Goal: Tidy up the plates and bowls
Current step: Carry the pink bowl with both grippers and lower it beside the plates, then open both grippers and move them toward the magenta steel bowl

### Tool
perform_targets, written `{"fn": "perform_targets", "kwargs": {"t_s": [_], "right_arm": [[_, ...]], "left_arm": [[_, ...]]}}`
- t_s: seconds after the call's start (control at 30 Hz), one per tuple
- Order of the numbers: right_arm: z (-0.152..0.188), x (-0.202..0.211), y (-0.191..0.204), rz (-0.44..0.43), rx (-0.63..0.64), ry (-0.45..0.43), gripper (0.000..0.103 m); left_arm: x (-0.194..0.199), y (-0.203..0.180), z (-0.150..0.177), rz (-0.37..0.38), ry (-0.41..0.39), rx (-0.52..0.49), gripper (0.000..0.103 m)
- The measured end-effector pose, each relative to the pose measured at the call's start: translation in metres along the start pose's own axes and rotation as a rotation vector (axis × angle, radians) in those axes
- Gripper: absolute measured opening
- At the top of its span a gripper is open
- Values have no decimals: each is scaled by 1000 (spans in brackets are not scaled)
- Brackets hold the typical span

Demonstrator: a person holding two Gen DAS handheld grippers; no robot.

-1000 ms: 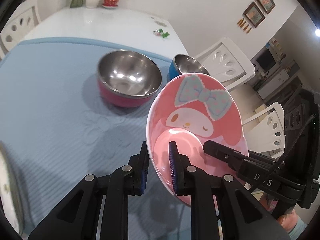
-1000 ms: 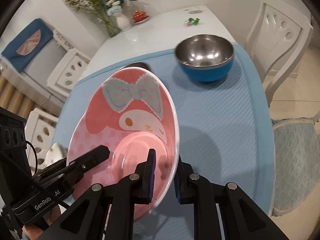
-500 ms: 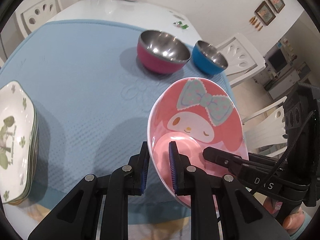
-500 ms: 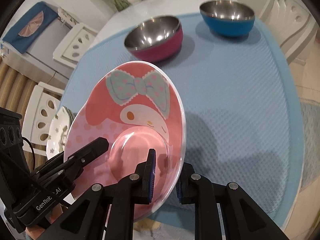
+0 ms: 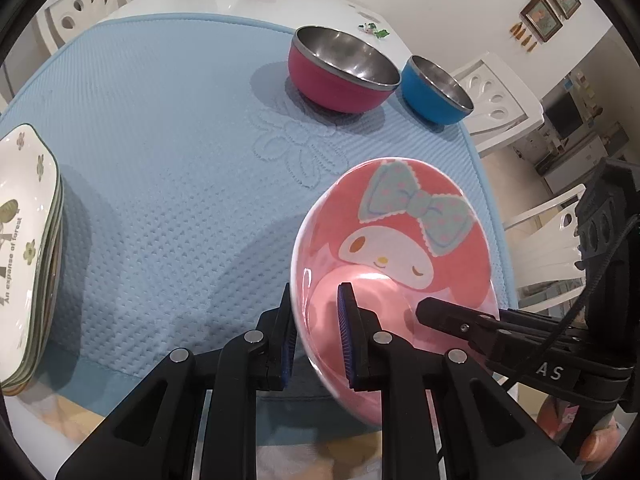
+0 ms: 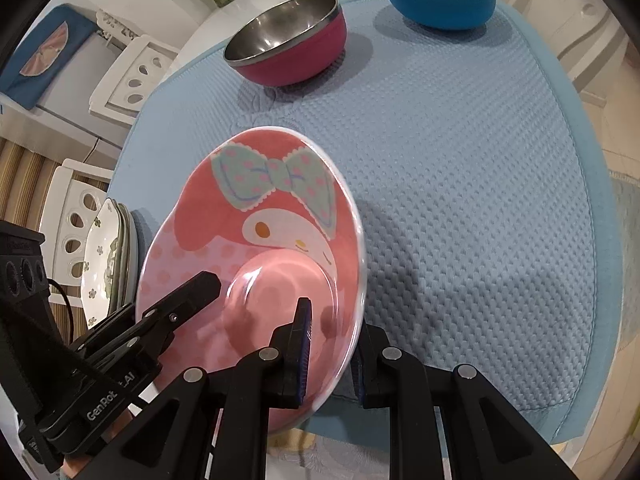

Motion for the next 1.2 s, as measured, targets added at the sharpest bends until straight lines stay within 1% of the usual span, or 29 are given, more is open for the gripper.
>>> {"fn": "perform_targets", "kwargs": {"t_s": [0.1,0.3,0.6,0.77,0.87,0.9,0.93,0.97,1.07,1.1,1.13,1.17,1.2], "right_arm": [[3,3,-2,-17,-6,7,17],[4,15,-5,-39,-16,4,17],[11,32,-4,-63,-30,5,17],[13,43,-3,-82,-44,7,17],[11,49,-3,-93,-58,4,18],[10,51,-3,-96,-63,0,18],[7,53,-3,-97,-67,-4,18],[5,55,-4,-99,-70,-8,19],[-7,60,-6,-131,-98,-30,24],[-12,63,-6,-141,-105,-41,28],[-18,65,-6,-146,-107,-53,34],[-24,67,-6,-147,-107,-64,38],[-33,70,-6,-141,-106,-83,49]], "left_arm": [[0,3,2,-5,3,3,16],[12,10,1,-31,-25,-4,17],[32,20,-6,-36,-54,12,17],[48,24,-16,-41,-83,17,17],[60,23,-28,-60,-113,-5,18],[66,23,-35,-72,-125,-19,22],[69,22,-41,-82,-135,-28,28],[74,22,-48,-91,-147,-36,31],[89,19,-75,-100,-200,-66,34],[91,18,-83,-99,-208,-72,42],[95,17,-94,-99,-219,-80,57],[97,16,-101,-99,-230,-82,65],[100,15,-111,-94,-250,-83,75]]}}
Point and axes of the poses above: each gripper's, at about its wrist camera, not at the fingertips, and x roughly against the way its jaws point, y to its left, z to its underside, the point moved 9 cm from there along -x, roughly the way its jaws point, and after that the axes turned 1 degree about x, right-handed, at the moved point
